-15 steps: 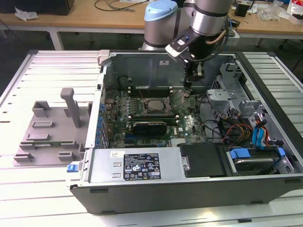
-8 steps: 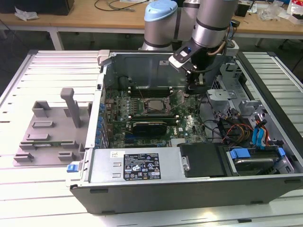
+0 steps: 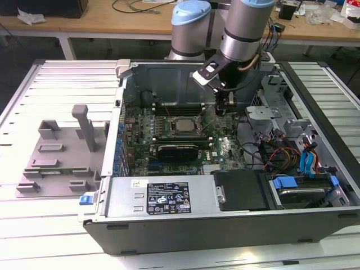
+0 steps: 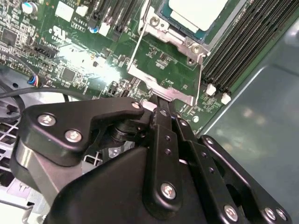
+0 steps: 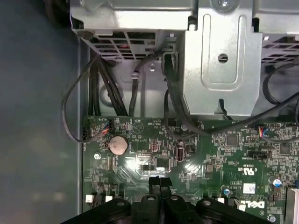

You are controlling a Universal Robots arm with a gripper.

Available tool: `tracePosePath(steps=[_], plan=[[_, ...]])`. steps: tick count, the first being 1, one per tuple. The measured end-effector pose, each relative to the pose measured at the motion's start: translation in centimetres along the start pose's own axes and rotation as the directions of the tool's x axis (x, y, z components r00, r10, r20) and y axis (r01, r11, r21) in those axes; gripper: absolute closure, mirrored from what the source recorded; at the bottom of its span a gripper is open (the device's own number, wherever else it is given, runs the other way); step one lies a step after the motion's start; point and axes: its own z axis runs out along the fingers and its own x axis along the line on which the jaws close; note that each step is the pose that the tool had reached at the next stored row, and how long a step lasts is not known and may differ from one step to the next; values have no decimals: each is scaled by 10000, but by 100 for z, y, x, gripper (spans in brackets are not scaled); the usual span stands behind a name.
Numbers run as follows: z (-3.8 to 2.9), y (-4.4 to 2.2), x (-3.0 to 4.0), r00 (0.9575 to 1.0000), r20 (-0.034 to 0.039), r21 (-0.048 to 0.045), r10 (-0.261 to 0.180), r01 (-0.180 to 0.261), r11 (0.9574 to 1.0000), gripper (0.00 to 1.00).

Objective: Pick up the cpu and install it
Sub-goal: 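Close the cpu cover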

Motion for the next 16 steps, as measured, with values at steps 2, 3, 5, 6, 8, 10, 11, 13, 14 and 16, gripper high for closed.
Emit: tracePosePath(steps=[2, 3, 5, 6, 8, 10, 11, 13, 14, 16], plan=[[2, -37, 1, 10000, 0, -3, 0, 0, 10000, 89], [2, -53, 1, 10000, 0, -3, 0, 0, 10000, 89], [4, -97, 2, 10000, -1, -6, -1, 1, 10000, 89], [5, -127, 3, 10000, -1, -6, -1, 1, 10000, 89], [7, -180, 3, 10000, 0, -8, 1, -1, 10000, 89], [9, -219, 4, 10000, 0, -10, 0, 0, 10000, 89], [10, -247, 4, 10000, -1, -10, 0, 0, 10000, 89], [12, -310, 5, 10000, 0, -11, -1, 1, 10000, 89], [13, -333, 5, 10000, 0, -10, 0, 0, 10000, 89], [14, -362, 6, 10000, -1, -10, 1, -1, 10000, 89]])
